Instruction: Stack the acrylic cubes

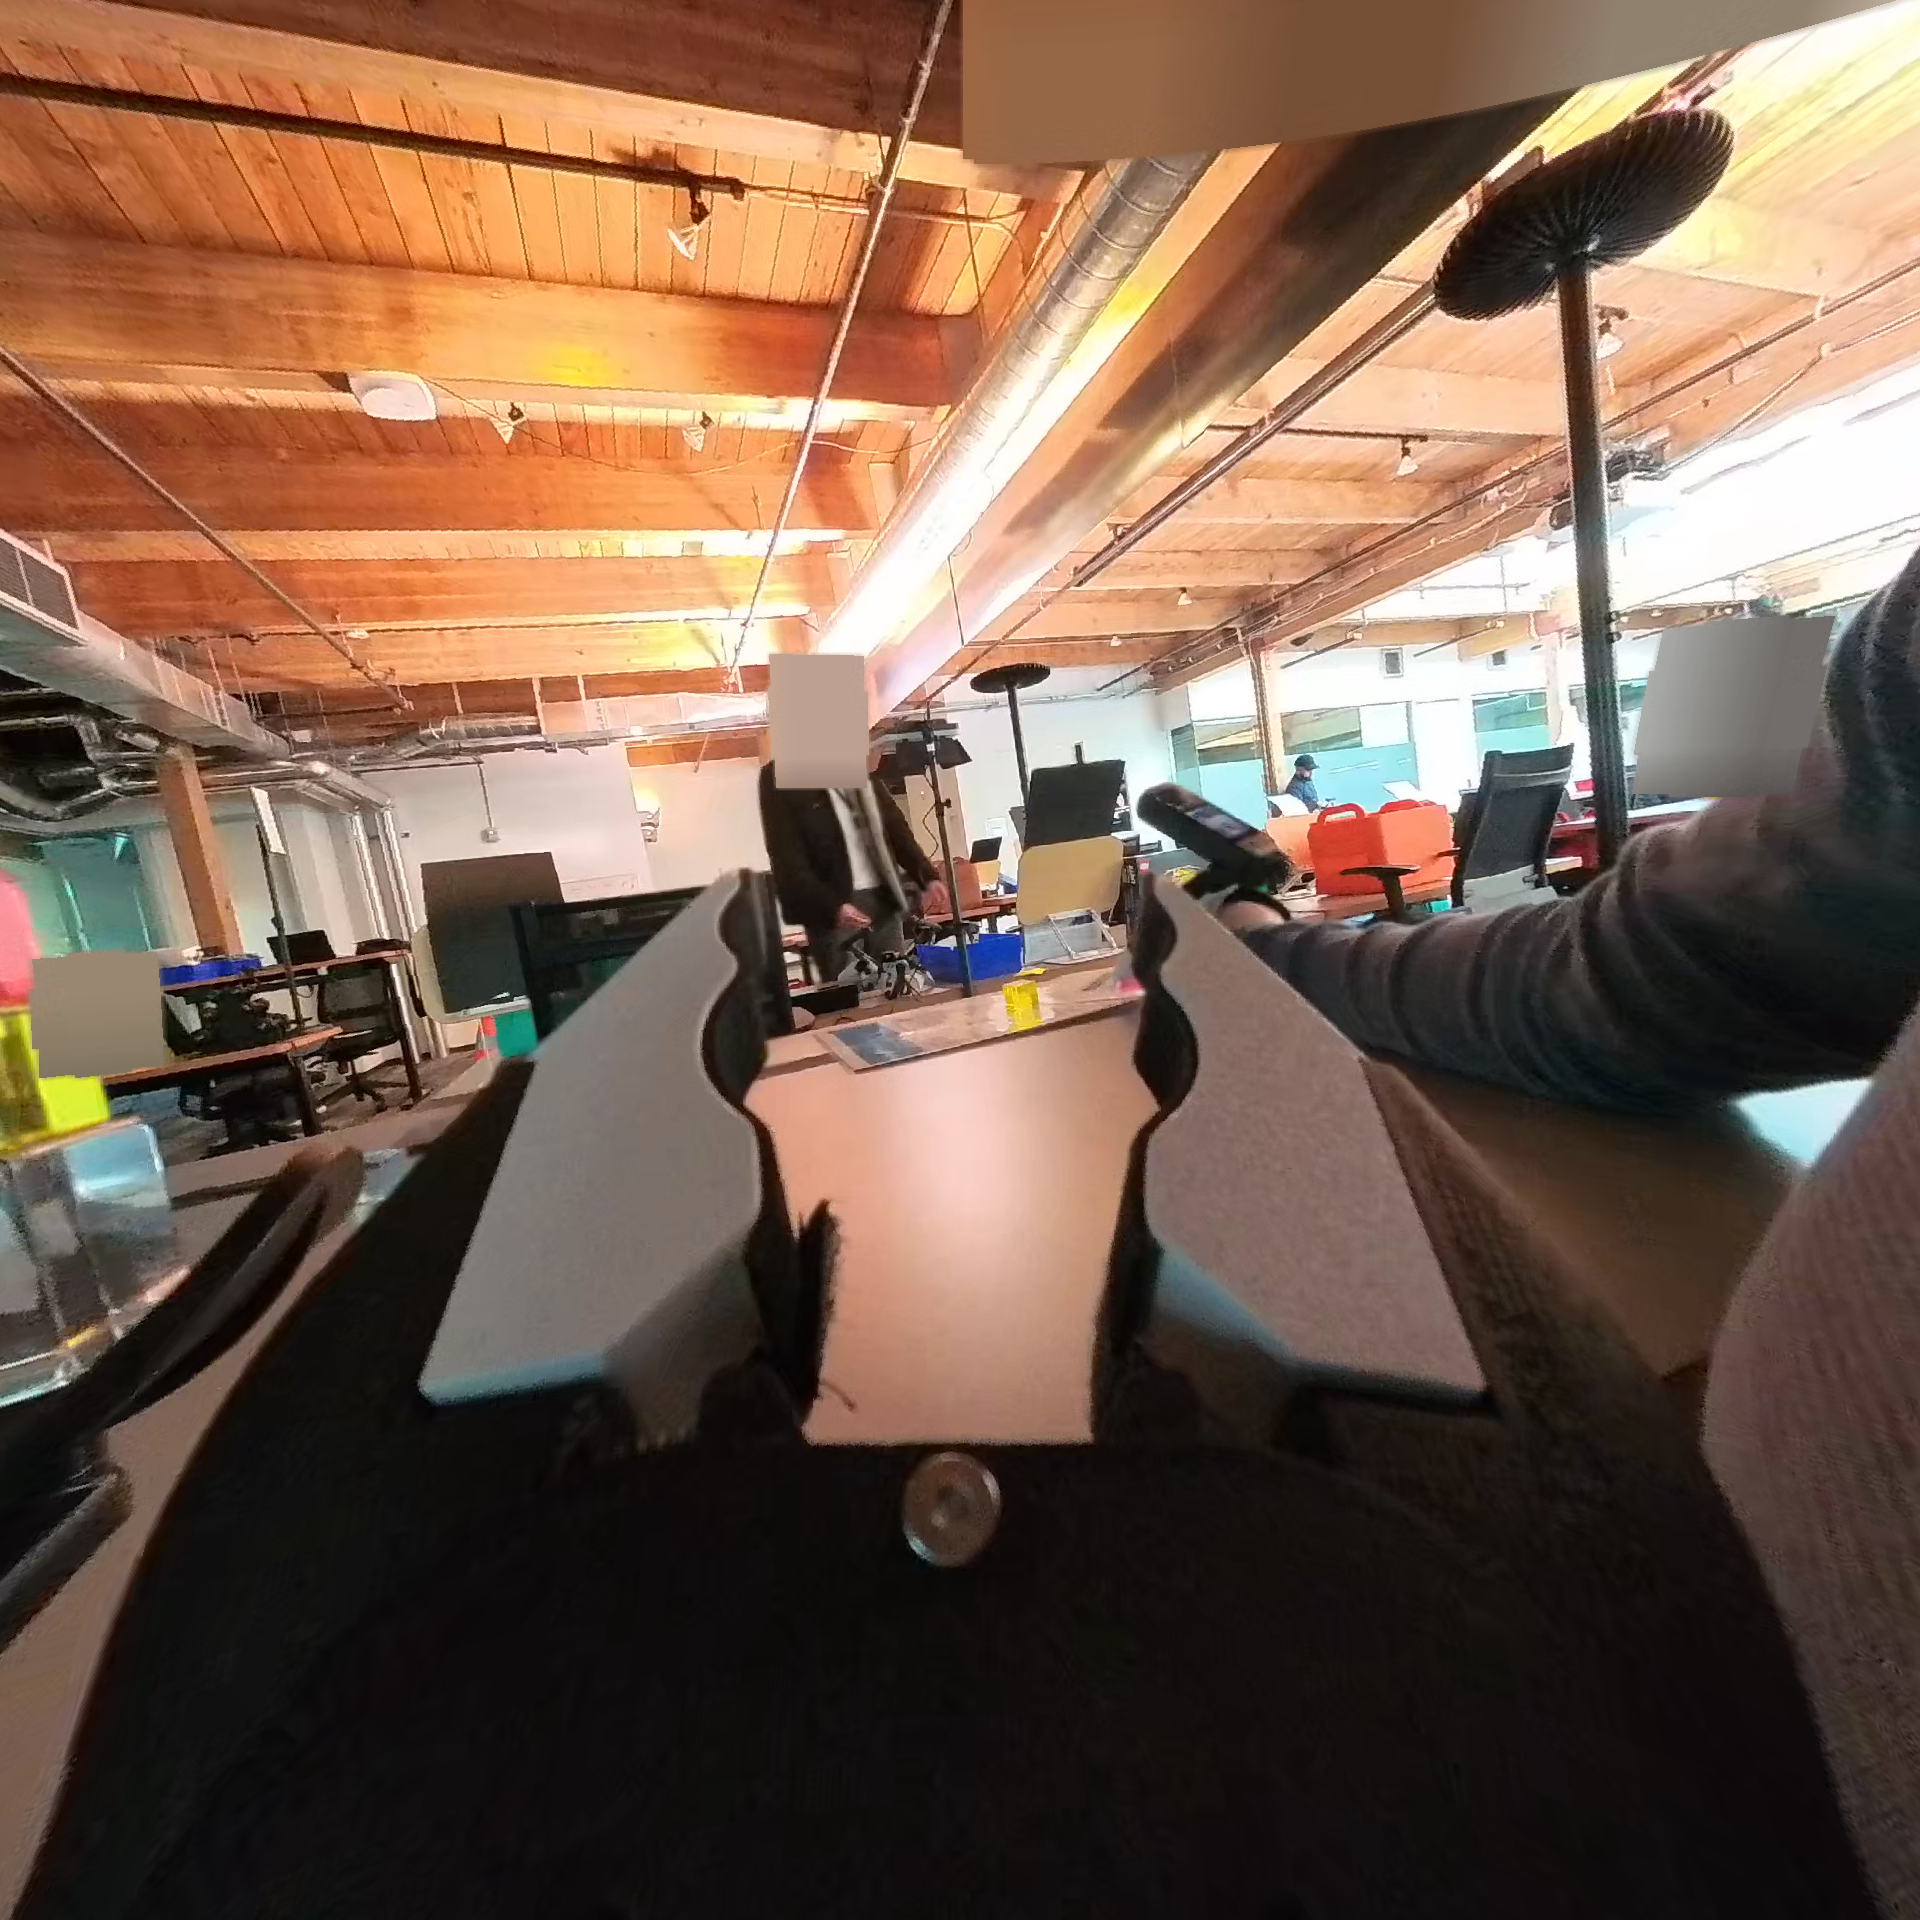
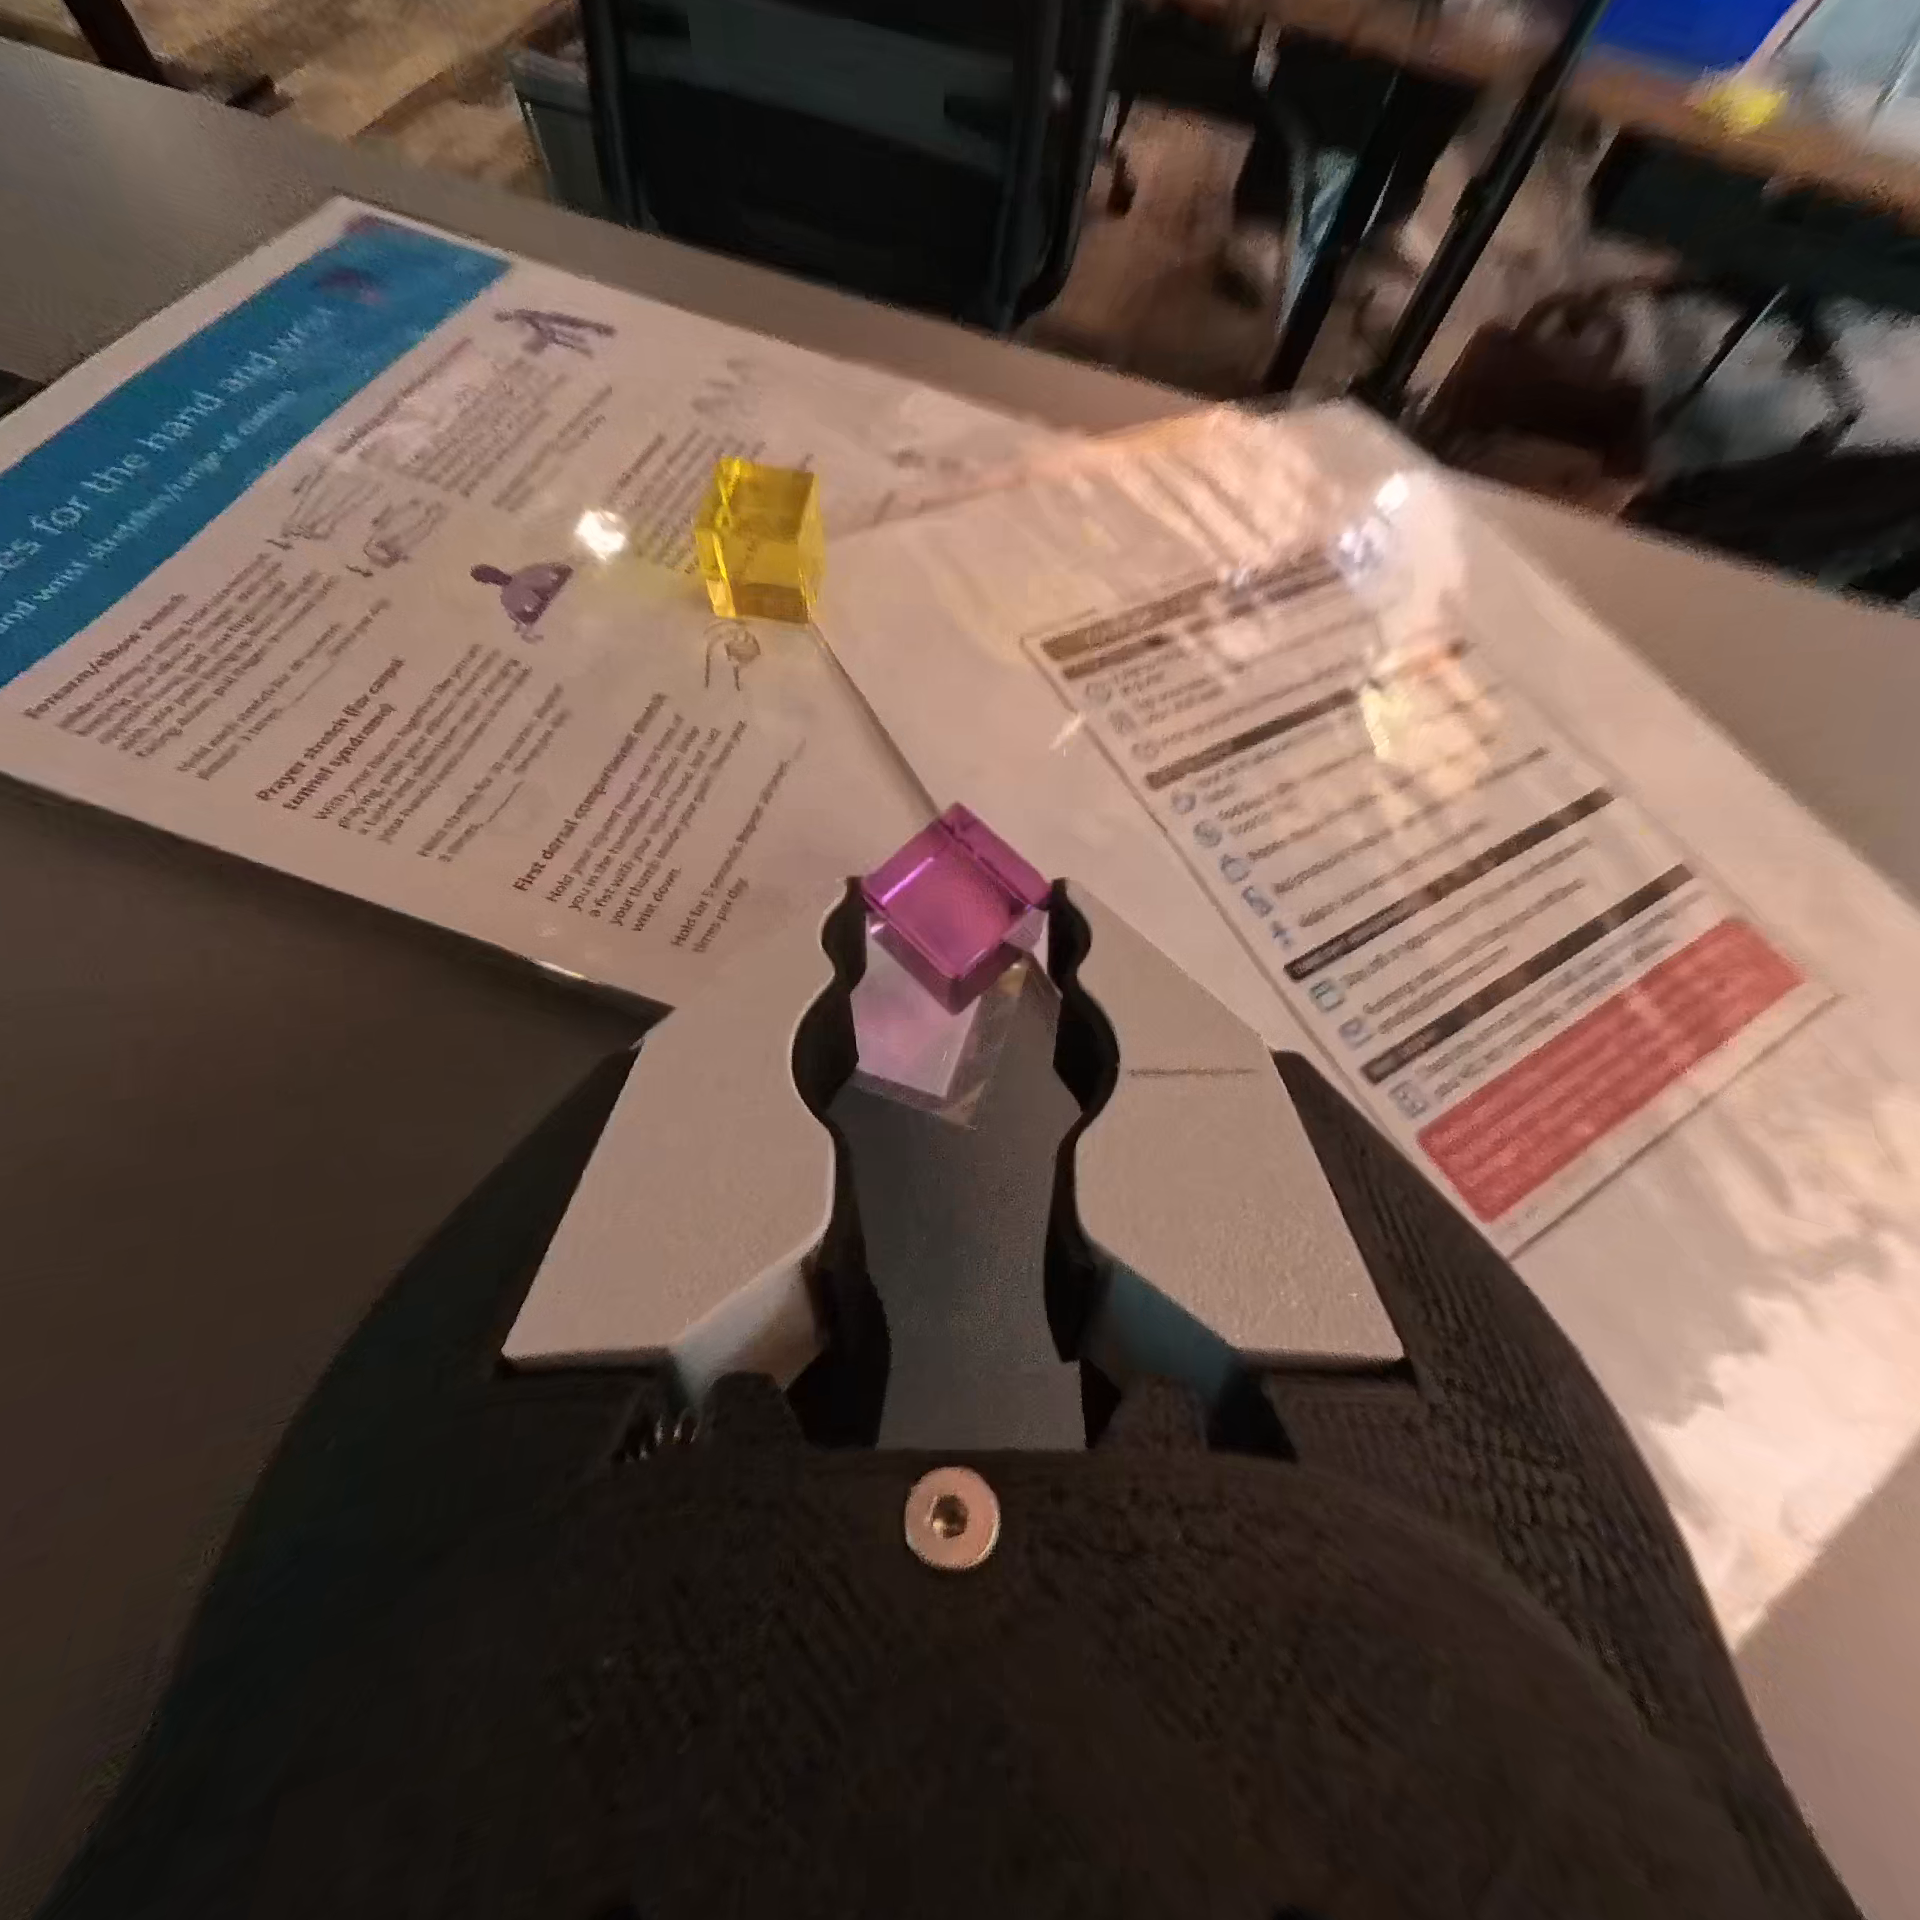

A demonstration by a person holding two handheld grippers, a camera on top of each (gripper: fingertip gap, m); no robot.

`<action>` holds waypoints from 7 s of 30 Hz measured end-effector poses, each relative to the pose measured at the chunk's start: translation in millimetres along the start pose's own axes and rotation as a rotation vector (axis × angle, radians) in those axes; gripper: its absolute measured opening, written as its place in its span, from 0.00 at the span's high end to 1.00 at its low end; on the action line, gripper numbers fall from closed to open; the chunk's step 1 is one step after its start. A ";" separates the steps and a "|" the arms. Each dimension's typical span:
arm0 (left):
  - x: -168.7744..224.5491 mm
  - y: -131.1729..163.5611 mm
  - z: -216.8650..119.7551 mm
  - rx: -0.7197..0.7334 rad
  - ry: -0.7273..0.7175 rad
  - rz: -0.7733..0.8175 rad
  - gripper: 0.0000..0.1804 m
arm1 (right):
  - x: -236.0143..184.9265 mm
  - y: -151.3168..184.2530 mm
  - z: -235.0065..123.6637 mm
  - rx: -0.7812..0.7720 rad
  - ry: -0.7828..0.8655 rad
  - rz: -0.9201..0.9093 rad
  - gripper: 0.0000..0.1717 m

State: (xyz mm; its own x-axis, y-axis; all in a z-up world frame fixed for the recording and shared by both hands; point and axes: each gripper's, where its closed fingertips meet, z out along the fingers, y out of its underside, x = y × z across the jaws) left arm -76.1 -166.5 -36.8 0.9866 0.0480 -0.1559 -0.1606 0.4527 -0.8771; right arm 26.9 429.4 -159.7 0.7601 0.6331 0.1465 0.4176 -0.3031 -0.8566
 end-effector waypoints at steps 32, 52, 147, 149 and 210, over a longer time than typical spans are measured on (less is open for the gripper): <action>-89.6 -77.6 -92.5 0.151 -0.372 0.114 0.62 | -588.5 -68.8 -410.1 0.324 -1.690 -1.059 0.81; -96.6 -72.3 -101.6 0.151 -0.399 0.085 0.60 | -599.1 -58.1 -394.5 0.152 -1.732 -1.064 0.81; -47.0 93.0 -21.5 -0.287 -0.139 -0.188 0.58 | -598.9 -94.6 -419.7 0.350 -1.865 -0.761 0.85; -46.5 93.5 -21.4 -0.289 -0.141 -0.177 0.59 | -597.0 -93.2 -416.5 0.332 -1.844 -0.776 0.86; -44.2 94.6 -19.0 -0.304 -0.119 -0.215 0.59 | -156.8 -120.3 -13.3 0.604 -0.148 -0.322 0.79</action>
State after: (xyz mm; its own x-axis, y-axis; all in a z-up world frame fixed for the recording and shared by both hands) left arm -135.4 -142.7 -121.5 0.9922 0.0920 0.0846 0.0670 0.1802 -0.9813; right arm -135.9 357.1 -73.1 0.5515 0.7281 0.4070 0.2280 0.3378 -0.9132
